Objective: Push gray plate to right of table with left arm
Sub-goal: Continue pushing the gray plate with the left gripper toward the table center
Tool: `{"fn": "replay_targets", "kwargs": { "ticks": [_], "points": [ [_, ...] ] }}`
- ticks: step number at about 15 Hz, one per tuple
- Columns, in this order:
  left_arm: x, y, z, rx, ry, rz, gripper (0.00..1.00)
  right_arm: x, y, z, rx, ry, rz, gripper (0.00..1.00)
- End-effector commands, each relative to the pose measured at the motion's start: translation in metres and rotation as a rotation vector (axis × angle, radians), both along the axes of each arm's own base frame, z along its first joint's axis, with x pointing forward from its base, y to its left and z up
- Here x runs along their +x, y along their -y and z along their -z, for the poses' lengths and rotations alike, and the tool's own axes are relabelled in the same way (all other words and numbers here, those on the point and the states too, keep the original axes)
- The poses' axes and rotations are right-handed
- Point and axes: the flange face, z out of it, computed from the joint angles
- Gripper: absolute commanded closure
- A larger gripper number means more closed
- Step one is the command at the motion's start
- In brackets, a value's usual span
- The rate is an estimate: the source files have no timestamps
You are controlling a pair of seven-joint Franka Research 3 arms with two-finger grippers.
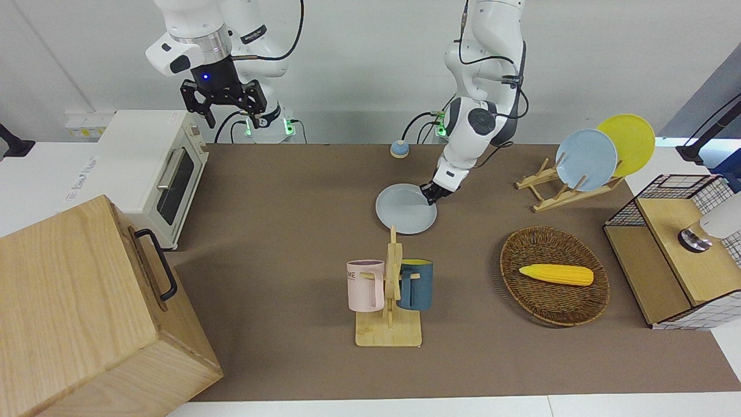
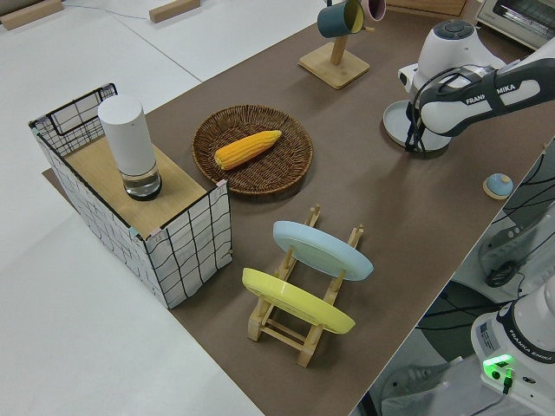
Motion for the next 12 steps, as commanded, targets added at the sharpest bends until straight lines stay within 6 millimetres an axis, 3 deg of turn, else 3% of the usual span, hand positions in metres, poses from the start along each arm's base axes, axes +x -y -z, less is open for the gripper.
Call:
{"fn": "replay_targets", "kwargs": {
  "ticks": [1, 6, 12],
  "points": [
    [-0.011, 0.043, 0.032, 0.002, -0.030, -0.055, 1.00, -0.008, 0.000, 0.000, 0.009, -0.003, 0.021, 0.005],
    [-0.012, 0.102, 0.018, -0.019, -0.025, -0.131, 1.00, -0.008, 0.000, 0.000, 0.009, -0.003, 0.021, 0.005],
    [-0.018, 0.141, 0.009, -0.039, -0.026, -0.180, 1.00, -0.008, 0.000, 0.000, 0.009, -0.003, 0.021, 0.005]
  ]
}}
